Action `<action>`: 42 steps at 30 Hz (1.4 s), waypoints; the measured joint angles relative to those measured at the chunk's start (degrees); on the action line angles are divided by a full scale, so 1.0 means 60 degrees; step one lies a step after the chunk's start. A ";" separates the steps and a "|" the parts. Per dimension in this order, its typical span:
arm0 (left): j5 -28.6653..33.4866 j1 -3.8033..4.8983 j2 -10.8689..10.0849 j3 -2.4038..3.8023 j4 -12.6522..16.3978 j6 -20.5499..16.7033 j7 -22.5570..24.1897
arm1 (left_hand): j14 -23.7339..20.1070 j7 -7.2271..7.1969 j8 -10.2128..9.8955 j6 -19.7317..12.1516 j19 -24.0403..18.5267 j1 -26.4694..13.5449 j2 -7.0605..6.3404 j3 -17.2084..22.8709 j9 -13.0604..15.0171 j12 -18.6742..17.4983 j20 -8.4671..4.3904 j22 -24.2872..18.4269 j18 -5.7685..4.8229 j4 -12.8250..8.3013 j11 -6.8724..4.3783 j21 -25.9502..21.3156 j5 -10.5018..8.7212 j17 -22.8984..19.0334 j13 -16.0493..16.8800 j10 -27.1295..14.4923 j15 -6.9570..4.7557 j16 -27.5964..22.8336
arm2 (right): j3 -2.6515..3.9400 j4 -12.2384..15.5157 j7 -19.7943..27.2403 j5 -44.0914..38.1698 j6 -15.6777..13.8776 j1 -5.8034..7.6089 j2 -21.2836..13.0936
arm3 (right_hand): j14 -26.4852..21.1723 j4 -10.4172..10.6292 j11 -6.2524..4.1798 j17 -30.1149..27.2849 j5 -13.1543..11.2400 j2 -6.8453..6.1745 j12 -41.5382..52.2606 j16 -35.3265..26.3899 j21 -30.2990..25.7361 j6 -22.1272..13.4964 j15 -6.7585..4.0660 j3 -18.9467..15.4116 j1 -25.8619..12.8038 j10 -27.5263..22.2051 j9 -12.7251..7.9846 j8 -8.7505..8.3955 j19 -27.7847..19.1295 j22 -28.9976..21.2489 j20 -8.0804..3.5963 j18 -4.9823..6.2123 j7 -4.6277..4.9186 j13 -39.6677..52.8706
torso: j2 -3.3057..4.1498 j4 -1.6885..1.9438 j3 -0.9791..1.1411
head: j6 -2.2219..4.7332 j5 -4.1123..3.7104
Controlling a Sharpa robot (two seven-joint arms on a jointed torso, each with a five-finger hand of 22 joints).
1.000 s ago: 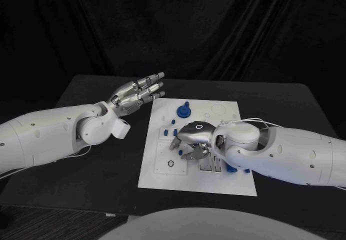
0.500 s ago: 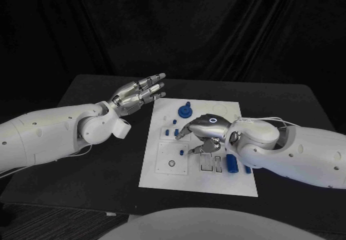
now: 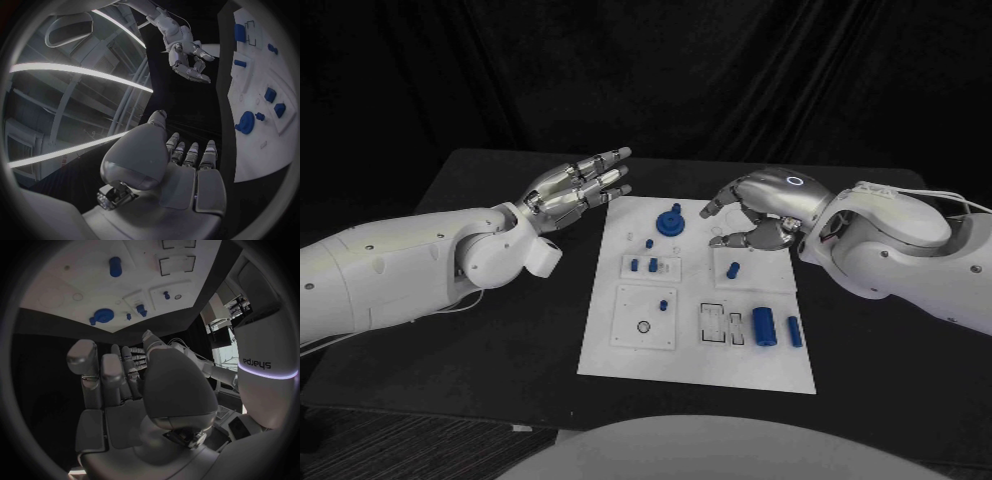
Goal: Assemble the parts on the task board
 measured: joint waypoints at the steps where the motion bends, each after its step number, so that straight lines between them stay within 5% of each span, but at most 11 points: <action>1: 0.0000 -0.0008 0.0000 0.0000 -0.0004 0.0001 -0.0001 | 0.0000 0.0000 0.0000 0.0000 0.0000 0.0000 0.0000 -0.0015 0.0000 0.0000 0.0000 0.0000 0.0001 -0.0014 0.0000 0.0000 0.0000 0.0000 0.0000 0.0000 0.0000 0.0000 | -0.0003 -0.0013 -0.0052 0.0057 0.0065 -0.0003 -0.0059 | 0.0020 0.0000 0.0000 0.0035 0.0000 -0.0031 0.0000 0.0025 0.0056 0.0082 -0.0020 0.0000 -0.0089 0.0000 0.0000 0.0031 0.0032 0.0000 0.0008 0.0000 0.0015 -0.0020 | 0.0000 0.0003 0.0000 | 0.0000 0.0004; 11: 0.0000 -0.0056 0.0037 -0.0003 -0.0057 0.0005 -0.0009 | -0.0001 0.0000 0.0000 0.0000 0.0000 0.0038 0.0038 -0.0017 -0.0001 0.0000 0.0000 0.0000 0.0000 -0.0037 0.0000 0.0000 0.0017 0.0003 0.0000 0.0000 0.0001 0.0000 | -0.0006 -0.0282 -0.0507 0.0420 0.0910 -0.0359 -0.0354 | 0.0056 0.0000 -0.0034 -0.0042 -0.0073 -0.0095 -0.0027 0.0025 0.0034 0.0262 0.0016 0.0000 -0.0218 0.0111 -0.0012 0.0093 0.0079 0.0000 -0.0013 -0.0001 0.0094 -0.0060 | 0.0004 0.0004 -0.0009 | 0.0000 -0.0020; 21: 0.0000 -0.0090 0.0066 -0.0002 -0.0086 0.0018 -0.0014 | -0.0027 0.0000 0.0000 0.0000 0.0000 0.0038 0.0038 0.0028 -0.0001 0.0000 0.0000 0.0000 0.0001 -0.0082 0.0000 0.0000 0.0083 -0.0003 0.0000 0.0000 0.0026 0.0000 | -0.0009 -0.0579 -0.0595 0.0538 0.1288 -0.0738 -0.0201 | 0.0088 -0.0067 -0.0084 0.0019 0.0002 -0.0031 0.0111 0.0025 0.0164 0.0118 0.0047 0.0067 -0.0151 0.0530 -0.0064 -0.0012 0.0113 0.0006 0.0021 -0.0003 0.0066 -0.0046 | 0.0011 -0.0003 0.0000 | 0.0000 -0.0030; 26: 0.0000 -0.0101 0.0067 -0.0002 -0.0096 0.0026 -0.0016 | -0.0027 0.0000 -0.0001 0.0000 0.0000 0.0038 0.0038 0.0038 -0.0001 0.0000 0.0000 0.0000 0.0001 -0.0092 -0.0001 0.0000 0.0083 -0.0005 0.0000 0.0000 0.0026 0.0000 | -0.0007 -0.0722 -0.0595 0.0562 0.1458 -0.0886 -0.0101 | 0.0087 -0.0153 -0.0085 -0.0051 0.0032 -0.0028 0.0111 0.0025 0.0180 0.0173 0.0048 0.0152 0.0091 0.0598 -0.0064 -0.0012 0.0113 0.0007 0.0021 -0.0002 0.0182 -0.0051 | 0.0011 -0.0003 0.0005 | 0.0000 -0.0018; 35: 0.0000 -0.0120 0.0072 -0.0002 -0.0105 0.0036 -0.0016 | -0.0025 0.0000 0.0000 0.0000 0.0000 0.0076 0.0076 0.0037 -0.0001 0.0000 0.0000 0.0008 0.0000 -0.0145 -0.0001 0.0000 0.0120 -0.0004 0.0000 0.0001 0.0025 0.0000 | -0.0007 -0.0909 -0.0571 0.0584 0.1646 -0.1041 0.0086 | 0.0088 -0.0572 -0.0084 -0.0136 0.0754 0.0096 0.0008 -0.0013 0.0120 0.0287 0.0047 0.0357 0.0658 0.0971 -0.0083 -0.0012 0.0113 0.0006 0.0021 -0.0003 0.0262 -0.0057 | 0.0009 -0.0004 0.0009 | 0.0000 0.0005; 42: 0.0000 -0.0131 0.0067 -0.0002 -0.0105 0.0046 -0.0017 | -0.0024 0.0035 -0.0001 0.0035 0.0000 0.0076 0.0076 0.0065 0.0008 0.0000 0.0000 0.0007 0.0000 -0.0172 -0.0001 0.0000 0.0120 -0.0003 0.0000 0.0001 0.0024 0.0000 | -0.0007 -0.0978 -0.0545 0.0591 0.1684 -0.1069 0.0165 | 0.0087 -0.0915 -0.0118 -0.0214 0.1386 0.0083 -0.0256 -0.0013 0.0071 0.1029 0.0048 0.0766 0.1151 0.1531 0.0011 0.0222 0.0112 0.0005 0.0021 -0.0003 0.0363 -0.0072 | 0.0009 -0.0005 0.0007 | 0.0000 0.0023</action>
